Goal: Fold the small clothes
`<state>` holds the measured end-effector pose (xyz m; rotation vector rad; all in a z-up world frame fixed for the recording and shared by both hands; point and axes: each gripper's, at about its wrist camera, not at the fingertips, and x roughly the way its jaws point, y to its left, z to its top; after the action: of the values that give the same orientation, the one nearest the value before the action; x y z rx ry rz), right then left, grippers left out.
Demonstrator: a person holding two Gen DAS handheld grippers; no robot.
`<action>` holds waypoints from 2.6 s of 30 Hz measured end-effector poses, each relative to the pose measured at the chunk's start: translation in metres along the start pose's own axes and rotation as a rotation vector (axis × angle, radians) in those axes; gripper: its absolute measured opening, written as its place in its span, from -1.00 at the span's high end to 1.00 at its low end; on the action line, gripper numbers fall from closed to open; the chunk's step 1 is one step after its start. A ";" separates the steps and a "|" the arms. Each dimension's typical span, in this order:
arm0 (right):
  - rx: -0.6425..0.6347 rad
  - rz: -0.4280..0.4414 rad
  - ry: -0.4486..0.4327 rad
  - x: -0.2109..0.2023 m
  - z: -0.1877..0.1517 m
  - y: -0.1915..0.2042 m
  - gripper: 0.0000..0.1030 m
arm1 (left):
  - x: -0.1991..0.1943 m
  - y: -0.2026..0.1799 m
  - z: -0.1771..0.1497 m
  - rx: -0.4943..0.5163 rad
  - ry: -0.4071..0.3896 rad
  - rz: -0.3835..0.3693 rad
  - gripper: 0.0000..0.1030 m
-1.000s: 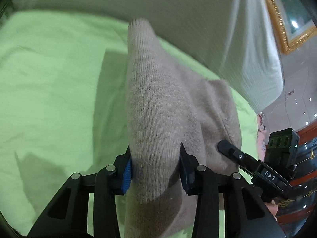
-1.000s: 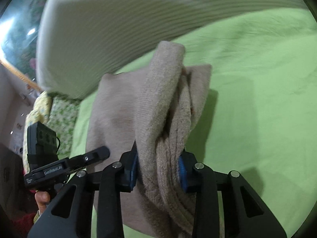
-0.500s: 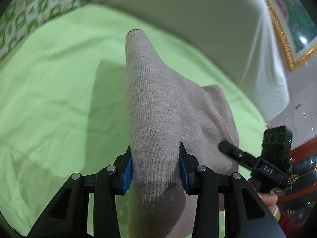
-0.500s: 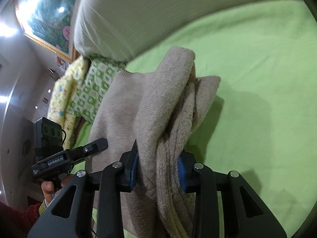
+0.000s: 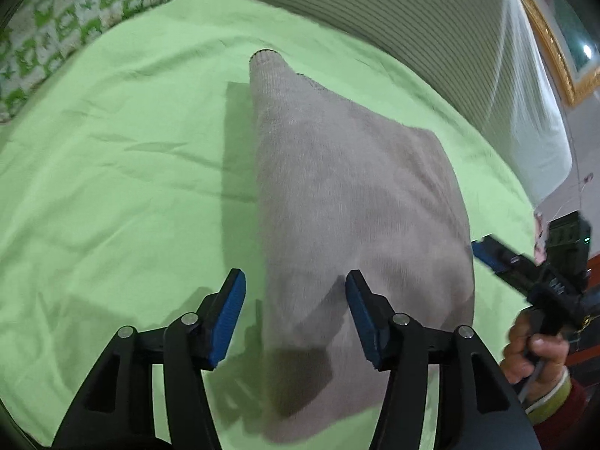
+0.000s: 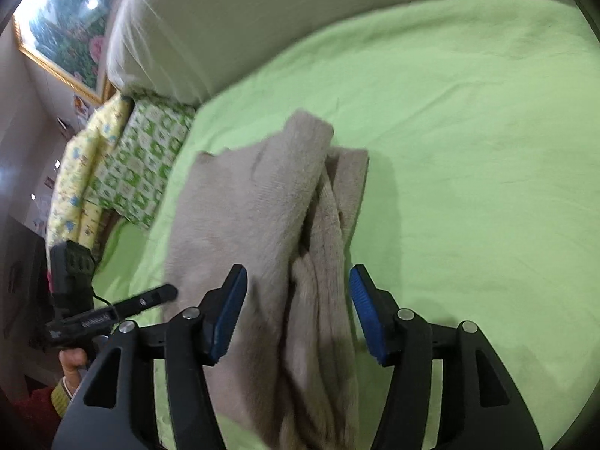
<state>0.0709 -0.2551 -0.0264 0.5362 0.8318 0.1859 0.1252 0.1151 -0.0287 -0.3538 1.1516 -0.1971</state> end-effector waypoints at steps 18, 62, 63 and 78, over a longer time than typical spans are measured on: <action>-0.114 -0.104 0.084 -0.025 -0.084 0.019 0.49 | -0.013 -0.012 -0.071 0.048 0.096 0.035 -0.22; -0.095 -0.187 0.114 0.041 -0.038 0.023 0.86 | 0.041 -0.016 -0.069 0.051 0.187 0.105 -0.27; -0.057 -0.186 0.104 0.038 -0.041 0.012 0.95 | 0.041 -0.016 -0.069 0.052 0.186 0.105 -0.27; -0.083 -0.195 0.120 0.021 -0.080 0.017 0.82 | 0.046 -0.032 -0.071 0.090 0.178 0.156 -0.27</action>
<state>0.0267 -0.2027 -0.0750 0.3660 0.9837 0.0739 0.0788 0.0583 -0.0818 -0.1684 1.3351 -0.1451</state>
